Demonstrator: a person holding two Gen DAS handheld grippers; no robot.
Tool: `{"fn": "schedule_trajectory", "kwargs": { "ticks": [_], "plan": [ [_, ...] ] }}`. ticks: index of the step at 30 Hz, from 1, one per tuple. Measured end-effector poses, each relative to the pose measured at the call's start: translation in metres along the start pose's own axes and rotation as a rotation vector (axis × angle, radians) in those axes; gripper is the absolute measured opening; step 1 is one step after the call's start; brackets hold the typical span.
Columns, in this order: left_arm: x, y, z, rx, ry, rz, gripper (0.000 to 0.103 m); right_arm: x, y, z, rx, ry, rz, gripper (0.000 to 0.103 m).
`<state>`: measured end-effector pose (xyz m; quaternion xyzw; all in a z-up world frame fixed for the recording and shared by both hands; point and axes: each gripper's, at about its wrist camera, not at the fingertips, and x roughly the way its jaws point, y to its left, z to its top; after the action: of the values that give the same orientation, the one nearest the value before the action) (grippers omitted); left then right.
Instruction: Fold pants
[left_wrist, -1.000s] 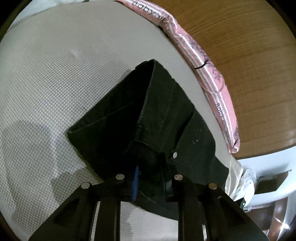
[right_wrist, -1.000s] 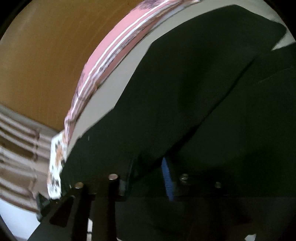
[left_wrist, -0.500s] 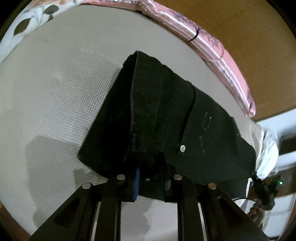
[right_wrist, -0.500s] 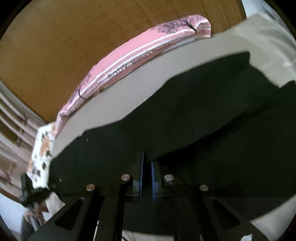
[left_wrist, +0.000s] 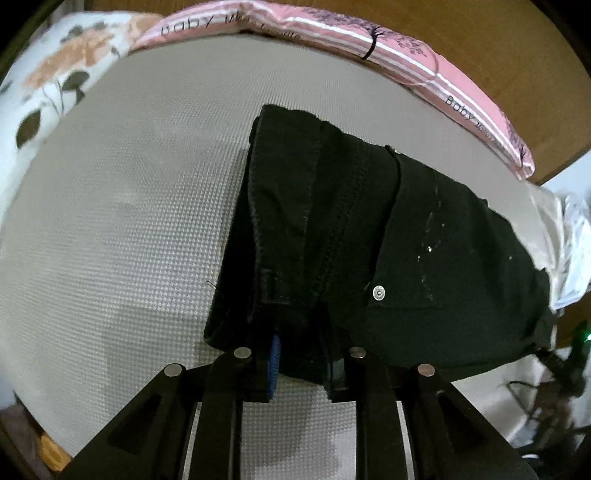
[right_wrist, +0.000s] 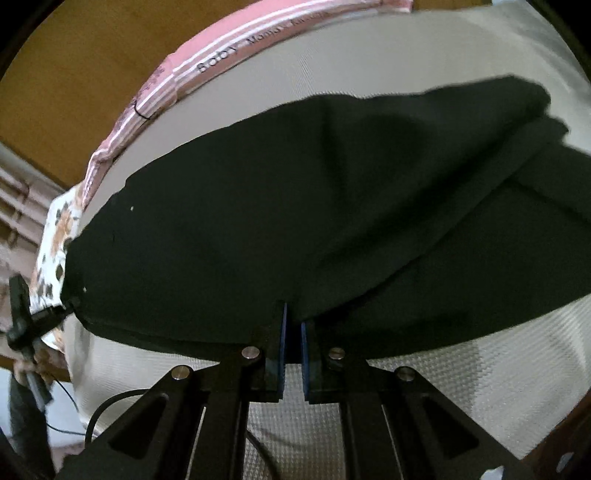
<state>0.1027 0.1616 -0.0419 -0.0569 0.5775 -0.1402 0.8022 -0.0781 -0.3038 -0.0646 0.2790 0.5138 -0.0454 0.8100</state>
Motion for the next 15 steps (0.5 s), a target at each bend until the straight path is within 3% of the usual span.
{"fn": "schedule_trajectory", "kwargs": {
  "ticks": [7, 8, 12, 15],
  "plan": [
    [-0.018, 0.005, -0.011, -0.103, -0.007, -0.016, 0.032, -0.002, -0.018, 0.002, 0.11, -0.004, 0.13, 0.019],
    [-0.024, 0.004, -0.015, -0.102, -0.005, 0.008, 0.033, -0.004, -0.023, 0.002, 0.138, -0.017, 0.151, 0.025],
    [-0.047, -0.015, -0.026, -0.039, -0.063, 0.082, 0.033, -0.009, -0.037, 0.005, 0.192, -0.047, 0.162, 0.028],
    [-0.06, -0.043, -0.031, 0.021, -0.106, 0.05, 0.033, -0.013, -0.048, 0.008, 0.229, -0.063, 0.171, 0.031]
  ]
}}
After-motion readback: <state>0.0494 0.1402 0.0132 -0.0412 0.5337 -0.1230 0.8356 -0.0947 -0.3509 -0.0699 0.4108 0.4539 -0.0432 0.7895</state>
